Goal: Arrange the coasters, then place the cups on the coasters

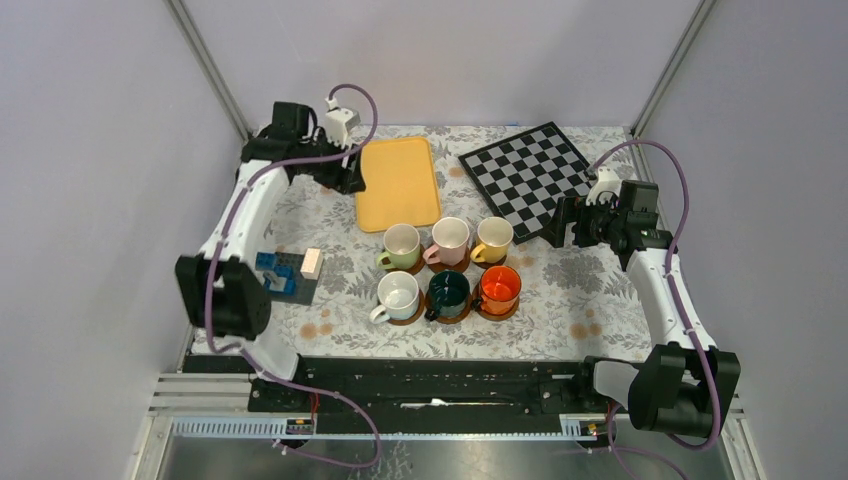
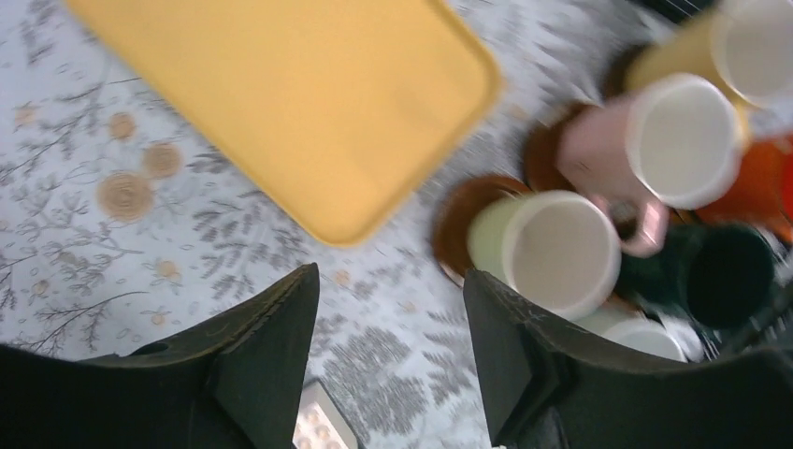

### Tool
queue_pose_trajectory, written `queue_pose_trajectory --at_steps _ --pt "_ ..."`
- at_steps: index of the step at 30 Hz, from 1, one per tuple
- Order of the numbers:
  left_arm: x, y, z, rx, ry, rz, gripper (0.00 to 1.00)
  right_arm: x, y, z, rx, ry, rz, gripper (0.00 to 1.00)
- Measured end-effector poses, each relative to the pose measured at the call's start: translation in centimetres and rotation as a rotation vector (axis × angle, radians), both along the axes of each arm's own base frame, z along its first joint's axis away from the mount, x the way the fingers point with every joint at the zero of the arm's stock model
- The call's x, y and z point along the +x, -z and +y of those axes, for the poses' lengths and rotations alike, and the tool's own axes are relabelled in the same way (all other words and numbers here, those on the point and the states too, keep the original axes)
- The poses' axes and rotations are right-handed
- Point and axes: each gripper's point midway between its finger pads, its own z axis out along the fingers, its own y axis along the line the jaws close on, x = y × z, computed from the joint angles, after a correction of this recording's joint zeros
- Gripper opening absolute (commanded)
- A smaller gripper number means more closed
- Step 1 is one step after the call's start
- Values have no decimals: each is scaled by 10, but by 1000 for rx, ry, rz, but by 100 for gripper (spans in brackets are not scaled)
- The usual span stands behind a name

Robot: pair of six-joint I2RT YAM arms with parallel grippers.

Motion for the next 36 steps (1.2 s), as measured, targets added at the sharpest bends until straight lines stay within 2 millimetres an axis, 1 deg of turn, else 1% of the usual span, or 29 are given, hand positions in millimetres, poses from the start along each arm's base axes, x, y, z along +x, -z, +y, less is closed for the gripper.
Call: queue_pose_trajectory --at_steps 1,2,3,5,9,16,20,23,25,28,30,34,36 --pt "19 7 6 5 -59 10 63 0 0 0 0 0 0 98" --pt "33 15 10 11 -102 19 63 0 0 0 0 0 0 98" --pt "48 28 14 22 -152 34 62 0 0 0 0 0 0 98" --pt "65 52 20 42 -221 70 61 0 0 0 0 0 0 98" --pt "92 93 30 74 -339 109 60 0 0 0 0 0 0 98" --pt "123 139 39 89 -477 134 56 0 0 0 0 0 0 98" --pt "131 166 45 120 -513 151 55 0 0 0 0 0 0 98" --pt "130 185 47 141 -521 179 54 0 1 0 0 0 1 98" --pt "127 194 48 148 -522 196 51 0 2 0 0 0 2 98" --pt "124 201 48 153 -521 209 48 0 2 0 0 0 3 98" --pt "126 202 48 153 -522 204 46 0 2 0 0 0 3 98" --pt "129 210 52 171 -527 197 31 0 2 0 0 0 3 98" --pt "130 210 52 174 -520 188 27 0 2 0 -1 1 3 98"
